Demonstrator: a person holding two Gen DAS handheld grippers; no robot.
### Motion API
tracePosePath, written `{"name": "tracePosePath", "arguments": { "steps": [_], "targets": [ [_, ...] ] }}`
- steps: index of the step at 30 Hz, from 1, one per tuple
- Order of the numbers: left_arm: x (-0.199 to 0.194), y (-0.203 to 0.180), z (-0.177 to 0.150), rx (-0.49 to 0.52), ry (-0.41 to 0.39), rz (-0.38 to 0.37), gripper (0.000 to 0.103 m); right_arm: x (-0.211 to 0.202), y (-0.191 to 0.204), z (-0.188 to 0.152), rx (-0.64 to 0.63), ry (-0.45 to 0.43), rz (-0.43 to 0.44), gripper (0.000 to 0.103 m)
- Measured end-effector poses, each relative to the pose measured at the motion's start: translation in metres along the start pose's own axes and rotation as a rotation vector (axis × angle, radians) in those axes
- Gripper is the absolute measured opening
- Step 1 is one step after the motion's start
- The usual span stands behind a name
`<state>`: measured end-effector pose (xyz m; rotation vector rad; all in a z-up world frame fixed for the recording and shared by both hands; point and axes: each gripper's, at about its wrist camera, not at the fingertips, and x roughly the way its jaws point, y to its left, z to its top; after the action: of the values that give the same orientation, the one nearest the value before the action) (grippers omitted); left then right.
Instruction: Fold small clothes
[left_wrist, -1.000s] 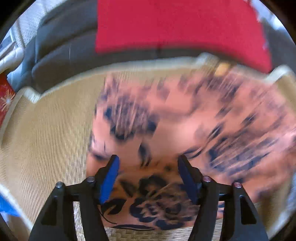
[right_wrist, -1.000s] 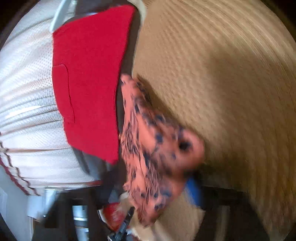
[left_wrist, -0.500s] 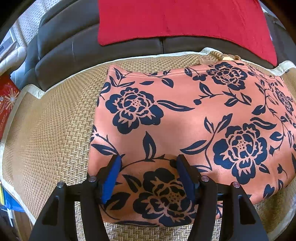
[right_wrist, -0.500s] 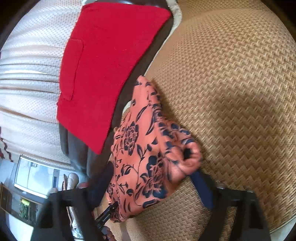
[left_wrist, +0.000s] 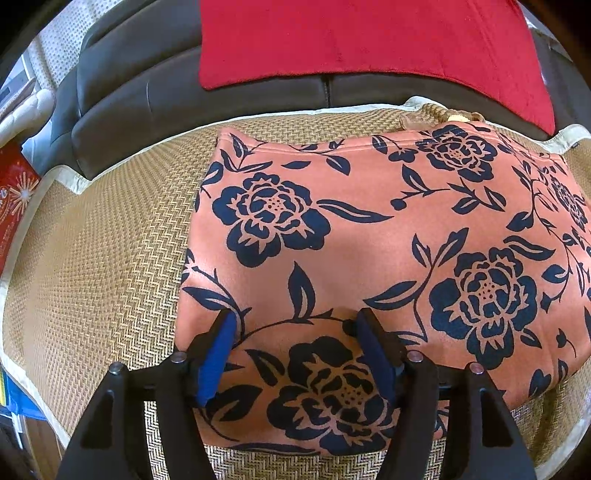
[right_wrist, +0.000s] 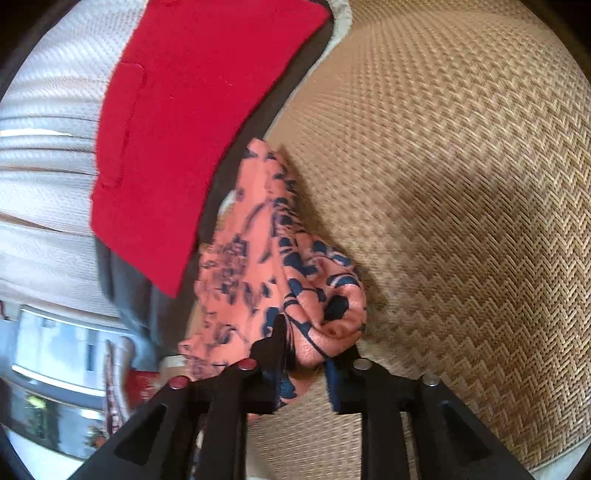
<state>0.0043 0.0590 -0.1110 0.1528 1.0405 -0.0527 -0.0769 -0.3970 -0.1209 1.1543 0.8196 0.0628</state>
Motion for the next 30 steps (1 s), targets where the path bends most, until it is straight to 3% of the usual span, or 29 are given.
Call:
{"name": "tracePosePath", "arguments": {
  "steps": [1,2,4,5,6,8,13,15,16,17,20,23,26,28,30],
  "targets": [
    [0.001,0.001,0.000,-0.004,-0.001,-0.001,0.070,-0.002,0.001,0.004,0.002,0.008,0.020,0.061],
    [0.001,0.001,0.000,-0.008,-0.002,-0.001,0.070,0.000,0.005,0.010,0.010,0.014,0.034,0.092],
    [0.001,0.001,0.000,-0.007,-0.004,-0.001,0.070,0.007,0.011,0.003,0.024,0.001,0.031,0.093],
    [0.001,0.001,0.000,-0.005,-0.005,-0.001,0.070,0.007,0.011,0.004,0.020,0.013,0.044,0.085],
    [0.002,0.001,0.000,-0.002,-0.006,-0.001,0.071,0.018,0.016,0.000,0.005,0.021,0.064,0.057],
    [0.002,0.000,0.000,0.002,-0.006,0.000,0.071,0.024,0.021,0.005,-0.029,0.041,0.002,0.014],
    [0.003,0.001,-0.001,0.011,-0.007,0.002,0.073,0.007,0.042,0.008,-0.156,-0.038,-0.136,0.013],
    [0.004,0.001,-0.001,0.013,-0.004,0.005,0.074,0.018,0.032,0.014,-0.148,0.016,-0.182,0.022],
    [0.003,0.001,-0.001,0.013,-0.001,0.003,0.074,0.020,0.025,0.015,-0.125,0.032,-0.172,0.023],
    [0.003,0.003,0.000,0.011,0.004,0.000,0.074,0.020,0.022,0.016,-0.105,0.031,-0.139,0.031],
    [-0.007,0.010,0.001,-0.020,0.002,-0.003,0.074,-0.006,0.021,0.024,-0.121,-0.038,-0.162,0.082],
    [-0.023,0.021,-0.001,-0.053,-0.057,-0.008,0.074,-0.033,0.029,0.035,-0.146,-0.109,-0.128,0.083],
    [-0.010,0.025,-0.006,-0.049,-0.014,0.007,0.074,-0.034,0.049,0.060,-0.202,-0.067,-0.065,0.083],
    [0.002,0.027,-0.010,-0.054,0.009,0.013,0.076,-0.013,0.065,0.078,-0.248,-0.011,-0.031,0.083],
    [0.002,0.026,-0.010,-0.057,0.001,0.021,0.076,0.019,0.076,0.097,-0.269,0.058,-0.050,0.083]
  ]
}}
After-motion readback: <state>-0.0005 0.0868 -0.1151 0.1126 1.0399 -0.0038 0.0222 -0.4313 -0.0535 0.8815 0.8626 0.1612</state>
